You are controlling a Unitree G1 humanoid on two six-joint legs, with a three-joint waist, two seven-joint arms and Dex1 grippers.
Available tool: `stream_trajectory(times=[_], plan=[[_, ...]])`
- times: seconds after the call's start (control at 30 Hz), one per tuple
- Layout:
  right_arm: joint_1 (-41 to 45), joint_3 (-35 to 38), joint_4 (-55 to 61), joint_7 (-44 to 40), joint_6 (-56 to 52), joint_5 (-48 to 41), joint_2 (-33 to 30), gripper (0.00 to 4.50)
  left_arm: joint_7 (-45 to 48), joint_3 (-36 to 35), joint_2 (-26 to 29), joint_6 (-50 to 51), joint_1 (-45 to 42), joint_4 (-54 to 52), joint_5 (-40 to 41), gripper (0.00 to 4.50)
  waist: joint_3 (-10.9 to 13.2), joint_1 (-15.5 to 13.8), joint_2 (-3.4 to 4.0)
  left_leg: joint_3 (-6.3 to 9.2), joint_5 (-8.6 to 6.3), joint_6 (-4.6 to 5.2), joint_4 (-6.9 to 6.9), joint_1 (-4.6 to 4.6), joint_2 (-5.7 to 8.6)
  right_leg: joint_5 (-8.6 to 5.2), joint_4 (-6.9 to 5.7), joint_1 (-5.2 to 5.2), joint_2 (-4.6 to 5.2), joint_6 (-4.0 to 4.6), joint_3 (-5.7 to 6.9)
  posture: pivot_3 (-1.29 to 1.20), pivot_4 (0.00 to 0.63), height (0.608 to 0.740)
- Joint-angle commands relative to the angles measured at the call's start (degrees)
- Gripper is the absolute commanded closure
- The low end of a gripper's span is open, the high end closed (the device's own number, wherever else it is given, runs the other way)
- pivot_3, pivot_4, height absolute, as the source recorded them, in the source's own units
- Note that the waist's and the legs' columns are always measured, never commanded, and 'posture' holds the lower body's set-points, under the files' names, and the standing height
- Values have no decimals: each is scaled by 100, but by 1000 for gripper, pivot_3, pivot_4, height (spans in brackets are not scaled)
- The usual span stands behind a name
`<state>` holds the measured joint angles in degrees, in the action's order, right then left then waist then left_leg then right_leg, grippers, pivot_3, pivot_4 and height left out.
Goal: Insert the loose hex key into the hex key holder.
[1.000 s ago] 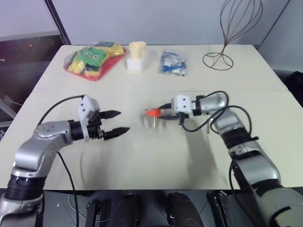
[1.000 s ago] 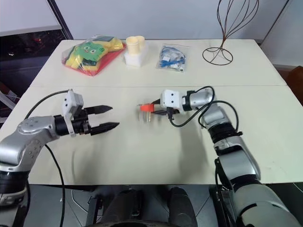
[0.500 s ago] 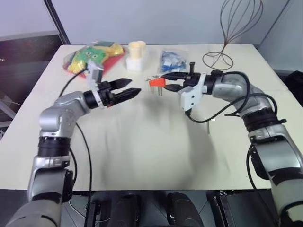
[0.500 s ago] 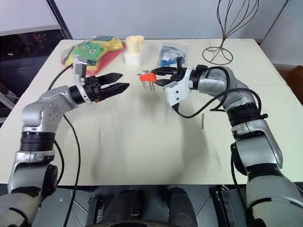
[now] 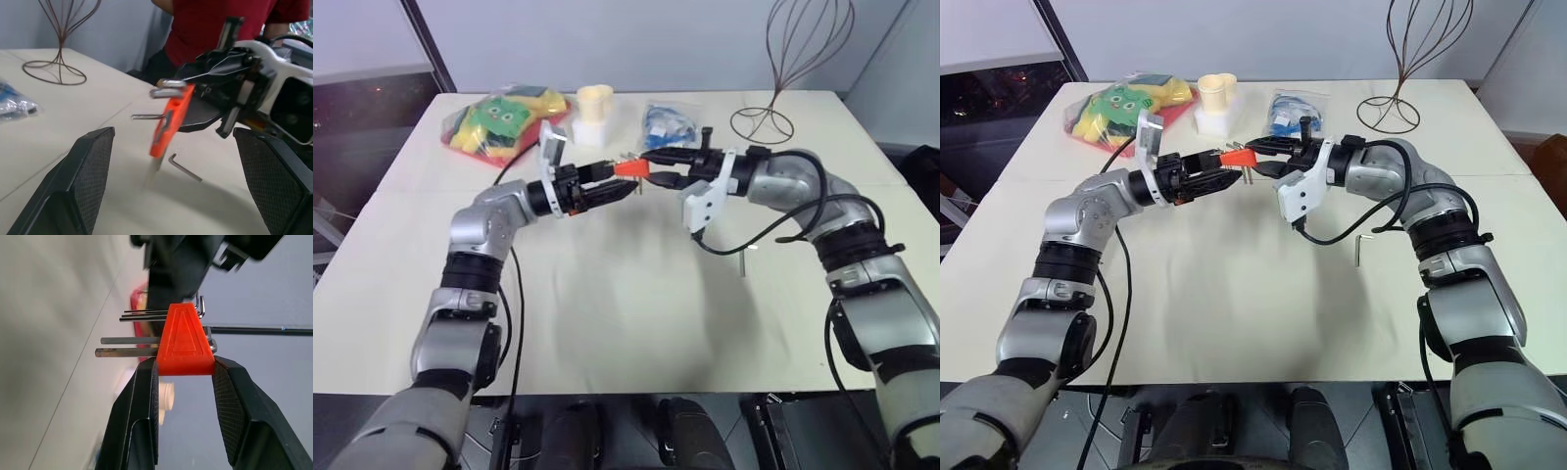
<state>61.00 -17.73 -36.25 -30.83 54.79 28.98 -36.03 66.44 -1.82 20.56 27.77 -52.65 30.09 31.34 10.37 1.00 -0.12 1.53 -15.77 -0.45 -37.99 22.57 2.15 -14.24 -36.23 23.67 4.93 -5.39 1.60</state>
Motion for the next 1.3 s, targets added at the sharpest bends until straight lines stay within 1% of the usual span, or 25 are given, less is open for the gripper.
stream_trajectory(times=[0.03,0.33,0.83,0.93,1.0,1.13,1.17,1.3], plan=[[2,63,280,-32,-72,-219,-53,3517,94,-92,-37,-163,-232,15,-45,433,0,-1,0,0,0,0,0,0,0,0,0,0,0,0,0,0,150,740],[-184,13,574,-183,-49,-285,-116,3517,181,-88,-166,-212,-313,109,-123,433,0,-8,0,0,0,0,-3,1,0,0,-1,-1,-1,0,0,0,150,740],[-199,0,519,-174,-13,-214,-99,3517,371,-45,-132,-181,-186,43,-240,433,0,-9,0,1,0,0,-4,1,0,0,-1,-1,-2,0,0,0,150,740],[-209,4,526,-171,-14,-215,-103,3517,385,-43,-134,-180,-172,35,-261,1258,0,-7,0,0,0,0,-4,1,0,0,-1,-1,-2,-1,0,0,150,740],[-216,8,536,-168,-18,-217,-104,3517,397,-42,-138,-179,-169,35,-272,2218,0,-6,0,1,0,0,-4,1,0,0,-1,-1,-2,-1,0,0,150,740],[-227,11,560,-167,-26,-223,-102,3517,424,-36,-158,-177,-168,36,-294,4323,0,-7,0,0,0,0,-4,1,0,0,-2,-1,-2,0,0,0,150,740],[-233,14,572,-172,-32,-229,-104,3517,428,-36,-163,-180,-166,36,-305,4425,0,-8,0,1,0,0,-4,1,0,0,-2,-1,-2,-1,0,0,150,740],[-230,25,599,-174,-51,-237,-106,3517,446,-7,-156,-208,-165,53,-369,4425,0,-6,0,0,0,0,-5,1,0,0,-2,-1,-2,-1,-1,0,150,740]])
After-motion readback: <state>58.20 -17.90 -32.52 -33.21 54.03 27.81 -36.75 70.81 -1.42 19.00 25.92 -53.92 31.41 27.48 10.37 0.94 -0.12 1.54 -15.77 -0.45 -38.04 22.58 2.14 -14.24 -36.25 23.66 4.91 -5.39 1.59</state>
